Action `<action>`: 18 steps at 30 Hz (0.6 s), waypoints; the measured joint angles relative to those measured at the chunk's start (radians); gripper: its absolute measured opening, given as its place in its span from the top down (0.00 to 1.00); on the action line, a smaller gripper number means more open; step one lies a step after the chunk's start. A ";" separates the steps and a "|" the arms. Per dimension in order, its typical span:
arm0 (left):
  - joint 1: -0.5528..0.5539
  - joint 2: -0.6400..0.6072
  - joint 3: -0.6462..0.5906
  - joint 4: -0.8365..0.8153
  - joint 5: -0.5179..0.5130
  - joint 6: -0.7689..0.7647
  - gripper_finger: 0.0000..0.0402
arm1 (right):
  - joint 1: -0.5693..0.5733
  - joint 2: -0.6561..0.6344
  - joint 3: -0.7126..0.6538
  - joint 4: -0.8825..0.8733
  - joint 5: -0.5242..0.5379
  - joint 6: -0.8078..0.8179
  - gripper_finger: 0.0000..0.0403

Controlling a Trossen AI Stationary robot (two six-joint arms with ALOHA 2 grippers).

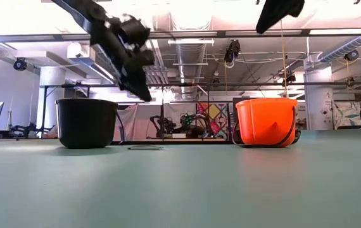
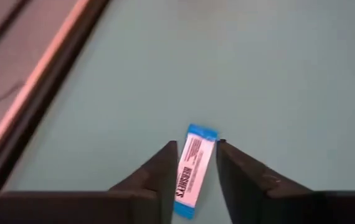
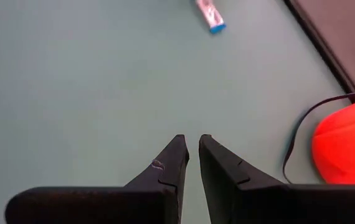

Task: Sort candy by brand, put in halloween buckets
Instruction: Put the white candy into the black bucket

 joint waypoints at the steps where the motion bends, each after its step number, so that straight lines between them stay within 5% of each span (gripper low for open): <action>1: 0.000 0.034 0.016 -0.012 -0.001 0.006 0.74 | 0.001 -0.014 0.000 0.001 0.010 0.000 0.90; 11: -0.003 0.318 0.159 -0.171 -0.003 0.160 0.45 | 0.002 -0.092 -0.005 -0.001 0.044 0.016 0.90; 18: 0.002 0.369 0.126 -0.101 -0.004 0.259 0.40 | 0.002 -0.084 -0.013 -0.003 0.044 0.053 0.90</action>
